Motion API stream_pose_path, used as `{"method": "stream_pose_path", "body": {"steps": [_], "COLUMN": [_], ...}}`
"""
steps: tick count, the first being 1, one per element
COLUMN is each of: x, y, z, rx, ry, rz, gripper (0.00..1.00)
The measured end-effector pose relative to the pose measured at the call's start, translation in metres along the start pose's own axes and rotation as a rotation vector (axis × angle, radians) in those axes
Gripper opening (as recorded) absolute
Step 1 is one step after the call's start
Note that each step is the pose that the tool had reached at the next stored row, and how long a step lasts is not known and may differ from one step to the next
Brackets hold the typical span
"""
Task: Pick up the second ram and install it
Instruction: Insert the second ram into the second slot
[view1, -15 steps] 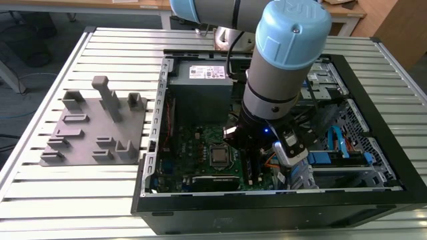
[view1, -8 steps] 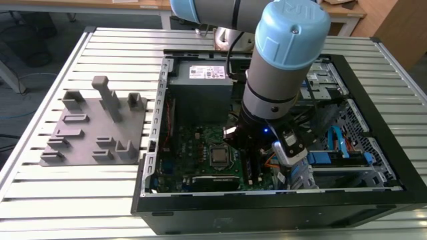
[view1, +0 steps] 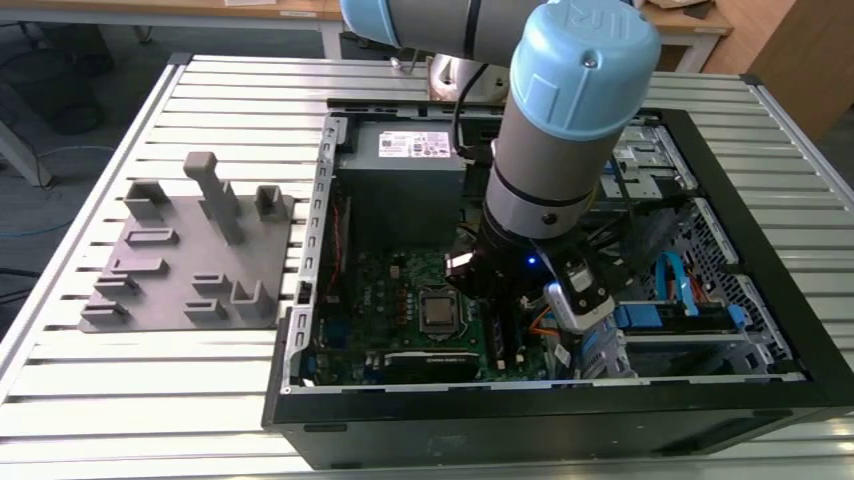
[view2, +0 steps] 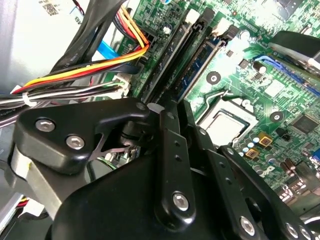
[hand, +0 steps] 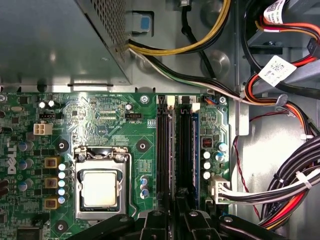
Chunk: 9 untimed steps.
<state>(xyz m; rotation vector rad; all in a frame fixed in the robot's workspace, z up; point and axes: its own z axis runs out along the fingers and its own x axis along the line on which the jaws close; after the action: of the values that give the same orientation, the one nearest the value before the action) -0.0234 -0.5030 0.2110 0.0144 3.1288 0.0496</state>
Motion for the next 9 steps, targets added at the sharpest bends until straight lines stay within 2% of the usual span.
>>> {"method": "stream_pose_path", "body": {"steps": [4, 9], "x": [0.0000, -0.0003], "y": [0.0000, 0.0009], "z": [-0.0022, -0.0227], "rx": [0.0004, 0.0002], "ry": [0.0001, 0.0000], "rz": [0.000, 0.000], "gripper": [0.21, 0.21]}}
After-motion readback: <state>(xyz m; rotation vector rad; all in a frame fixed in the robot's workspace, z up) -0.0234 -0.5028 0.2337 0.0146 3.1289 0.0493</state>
